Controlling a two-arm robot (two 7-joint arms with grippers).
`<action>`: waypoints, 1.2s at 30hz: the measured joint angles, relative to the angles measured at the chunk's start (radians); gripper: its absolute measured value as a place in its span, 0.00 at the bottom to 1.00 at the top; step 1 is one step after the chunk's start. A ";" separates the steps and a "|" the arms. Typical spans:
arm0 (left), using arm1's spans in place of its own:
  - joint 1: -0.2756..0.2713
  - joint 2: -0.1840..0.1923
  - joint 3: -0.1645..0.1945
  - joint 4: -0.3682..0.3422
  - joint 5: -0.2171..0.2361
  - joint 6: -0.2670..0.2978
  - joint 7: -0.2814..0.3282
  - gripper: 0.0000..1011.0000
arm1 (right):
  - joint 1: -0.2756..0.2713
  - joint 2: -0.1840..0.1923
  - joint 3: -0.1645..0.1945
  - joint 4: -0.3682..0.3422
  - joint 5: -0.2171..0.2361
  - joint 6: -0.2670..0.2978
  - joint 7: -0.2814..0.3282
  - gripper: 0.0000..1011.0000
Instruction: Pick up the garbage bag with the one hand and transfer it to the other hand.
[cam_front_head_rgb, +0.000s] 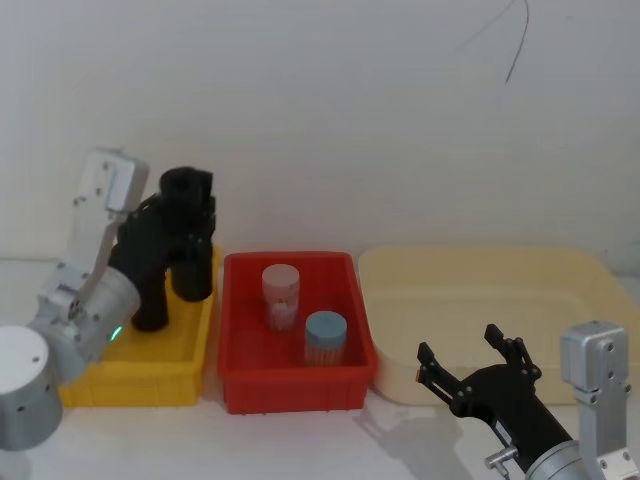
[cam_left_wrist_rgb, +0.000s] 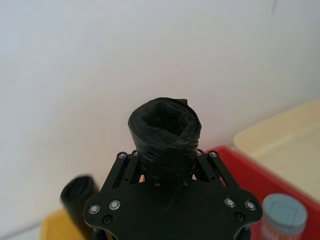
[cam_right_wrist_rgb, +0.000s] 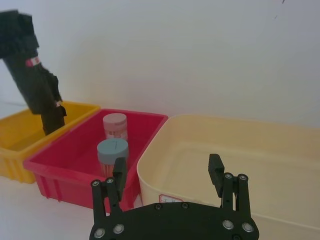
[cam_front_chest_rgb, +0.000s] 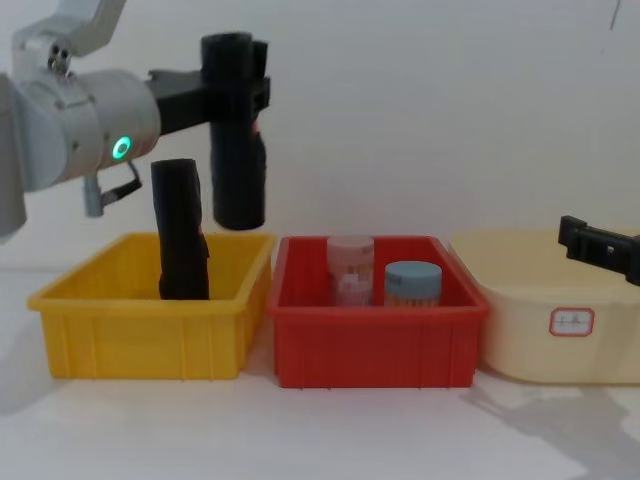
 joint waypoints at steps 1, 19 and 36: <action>-0.004 0.000 0.002 0.000 0.001 -0.002 -0.006 0.37 | 0.000 0.000 0.000 0.000 0.000 0.000 0.000 0.99; -0.103 -0.034 0.082 0.046 -0.015 -0.061 -0.198 0.37 | 0.000 0.000 0.000 0.000 0.000 0.000 0.000 0.99; -0.210 -0.113 0.167 0.220 -0.085 -0.129 -0.406 0.37 | 0.000 0.000 0.000 0.000 0.000 0.000 0.000 0.99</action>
